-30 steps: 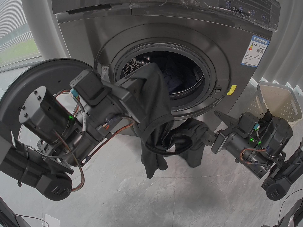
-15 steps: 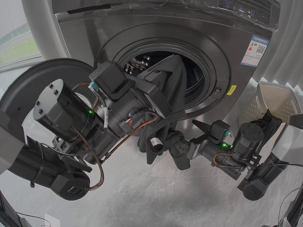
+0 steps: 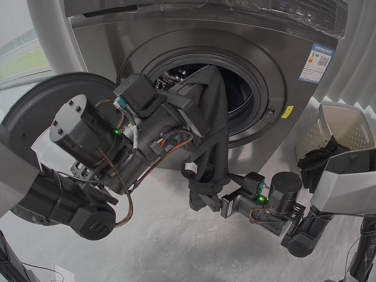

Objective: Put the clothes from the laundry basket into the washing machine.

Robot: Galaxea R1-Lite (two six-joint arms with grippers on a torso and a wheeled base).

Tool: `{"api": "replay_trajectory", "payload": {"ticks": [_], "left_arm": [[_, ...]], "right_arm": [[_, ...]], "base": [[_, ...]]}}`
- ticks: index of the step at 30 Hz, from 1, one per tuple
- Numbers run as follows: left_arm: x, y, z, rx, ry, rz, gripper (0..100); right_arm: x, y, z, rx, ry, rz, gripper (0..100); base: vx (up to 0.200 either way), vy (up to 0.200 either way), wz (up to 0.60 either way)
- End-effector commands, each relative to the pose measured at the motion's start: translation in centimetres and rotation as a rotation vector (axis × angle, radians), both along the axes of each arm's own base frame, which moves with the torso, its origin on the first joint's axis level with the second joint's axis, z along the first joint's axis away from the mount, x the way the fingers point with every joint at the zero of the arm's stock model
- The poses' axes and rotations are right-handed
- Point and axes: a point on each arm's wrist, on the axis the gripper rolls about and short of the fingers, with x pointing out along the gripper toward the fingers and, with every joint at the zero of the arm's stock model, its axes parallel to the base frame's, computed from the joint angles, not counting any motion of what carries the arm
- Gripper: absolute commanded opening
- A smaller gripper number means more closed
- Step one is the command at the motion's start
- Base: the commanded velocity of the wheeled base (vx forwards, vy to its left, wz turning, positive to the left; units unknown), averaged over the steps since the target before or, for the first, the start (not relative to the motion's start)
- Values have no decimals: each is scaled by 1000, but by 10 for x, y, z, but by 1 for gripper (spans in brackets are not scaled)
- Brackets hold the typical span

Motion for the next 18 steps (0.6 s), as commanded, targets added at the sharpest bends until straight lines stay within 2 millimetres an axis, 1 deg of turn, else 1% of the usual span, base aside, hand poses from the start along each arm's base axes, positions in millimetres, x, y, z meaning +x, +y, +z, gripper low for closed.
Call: {"api": "replay_trajectory", "payload": {"ticks": [1, 3, 7, 11, 16, 18], "left_arm": [[8, 5, -5, 9, 11, 27, 0], [9, 7, -6, 13, 17, 36, 0], [8, 8, -12, 37, 41, 38, 0], [8, 10, -22, 68, 77, 41, 0], [18, 20, -27, 91, 103, 85, 0], [19, 22, -28, 96, 109, 89, 0]], "right_arm": [[-16, -11, 9, -8, 9, 6, 100], [-21, -14, 15, -2, -2, 8, 100], [-25, -16, 21, 5, -12, 11, 100], [-27, -15, 22, 7, -14, 17, 100], [-32, -20, 13, -24, 24, 14, 100], [-39, -28, 4, -61, 67, 5, 100]], "base": [[0, 0, 0], [0, 0, 0], [0, 0, 0], [0, 0, 0], [0, 0, 0], [0, 0, 0]]}}
